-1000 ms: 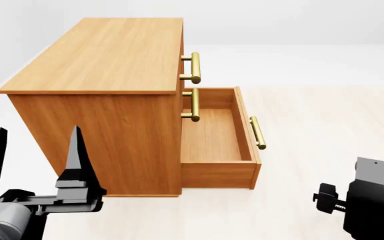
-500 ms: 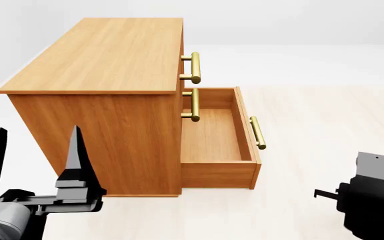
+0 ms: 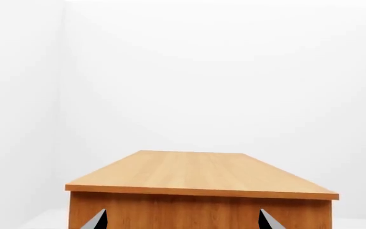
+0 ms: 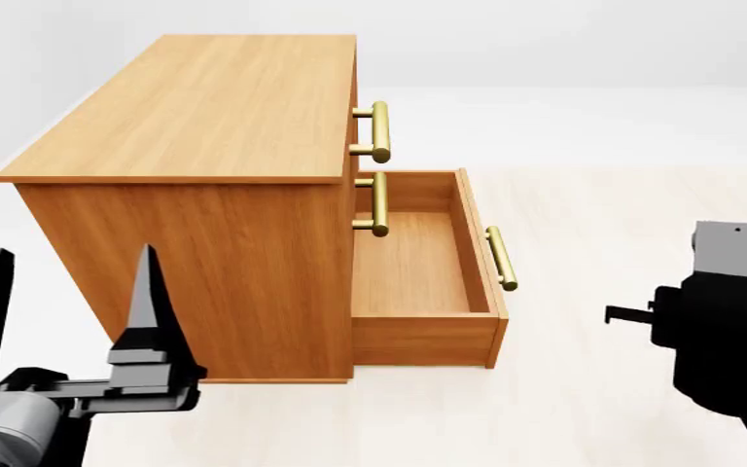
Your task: Put the bowl on top of the cabinet.
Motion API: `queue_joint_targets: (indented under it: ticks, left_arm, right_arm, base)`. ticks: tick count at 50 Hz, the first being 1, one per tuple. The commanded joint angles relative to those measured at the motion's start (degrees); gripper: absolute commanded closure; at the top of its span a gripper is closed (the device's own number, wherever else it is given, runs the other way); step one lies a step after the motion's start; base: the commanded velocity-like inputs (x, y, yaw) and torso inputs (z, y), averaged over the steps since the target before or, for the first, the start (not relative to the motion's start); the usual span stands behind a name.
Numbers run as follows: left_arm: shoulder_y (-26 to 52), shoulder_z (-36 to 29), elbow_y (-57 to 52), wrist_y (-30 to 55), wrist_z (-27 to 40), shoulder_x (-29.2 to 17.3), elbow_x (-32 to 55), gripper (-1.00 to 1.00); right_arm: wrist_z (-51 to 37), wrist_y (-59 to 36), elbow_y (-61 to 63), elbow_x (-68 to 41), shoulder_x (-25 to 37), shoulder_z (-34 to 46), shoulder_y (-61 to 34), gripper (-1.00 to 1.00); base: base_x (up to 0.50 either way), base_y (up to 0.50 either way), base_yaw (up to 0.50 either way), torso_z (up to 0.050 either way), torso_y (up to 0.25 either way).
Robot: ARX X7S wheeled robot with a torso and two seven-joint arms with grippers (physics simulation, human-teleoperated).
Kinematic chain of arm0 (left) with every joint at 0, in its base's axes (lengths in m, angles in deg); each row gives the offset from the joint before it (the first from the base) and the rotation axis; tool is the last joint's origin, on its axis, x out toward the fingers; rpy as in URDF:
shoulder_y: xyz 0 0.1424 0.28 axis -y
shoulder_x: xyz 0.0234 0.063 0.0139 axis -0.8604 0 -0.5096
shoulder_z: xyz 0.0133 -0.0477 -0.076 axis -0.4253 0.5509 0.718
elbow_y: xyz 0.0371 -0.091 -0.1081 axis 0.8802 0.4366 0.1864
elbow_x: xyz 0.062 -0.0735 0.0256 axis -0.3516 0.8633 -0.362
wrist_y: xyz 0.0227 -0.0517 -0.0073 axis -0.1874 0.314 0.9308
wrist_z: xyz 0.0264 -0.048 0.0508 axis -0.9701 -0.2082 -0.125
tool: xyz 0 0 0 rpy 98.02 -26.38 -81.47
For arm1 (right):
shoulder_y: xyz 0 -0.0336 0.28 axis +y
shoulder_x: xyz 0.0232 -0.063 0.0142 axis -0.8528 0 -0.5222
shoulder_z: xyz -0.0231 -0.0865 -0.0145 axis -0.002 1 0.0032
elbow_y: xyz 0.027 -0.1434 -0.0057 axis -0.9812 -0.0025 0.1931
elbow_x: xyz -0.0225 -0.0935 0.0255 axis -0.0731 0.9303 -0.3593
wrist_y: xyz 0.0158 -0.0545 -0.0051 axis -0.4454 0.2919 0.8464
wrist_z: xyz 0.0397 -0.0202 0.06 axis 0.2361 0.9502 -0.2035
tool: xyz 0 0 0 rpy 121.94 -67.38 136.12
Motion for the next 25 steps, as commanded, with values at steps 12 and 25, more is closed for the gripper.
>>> queue_joint_targets:
  ticks: [12, 25]
  left_arm:
    - [0.39, -0.64, 0.12, -0.14, 0.17, -0.12, 0.08, -1.0]
    - [0.38, -0.71, 0.12, -0.42, 0.39, -0.4, 0.11, -1.0]
  right_arm:
    - [-0.84, -2.85, -9.01, -1.01, -4.04, 11.04, -22.58, 1.0]
    - [-0.01, -3.85, -13.56, -1.44, -5.98, 20.01, -34.51, 1.0]
  base:
    - [0.0, 0.0, 0.0, 0.0, 0.001]
    - [0.0, 0.0, 0.0, 0.0, 0.0]
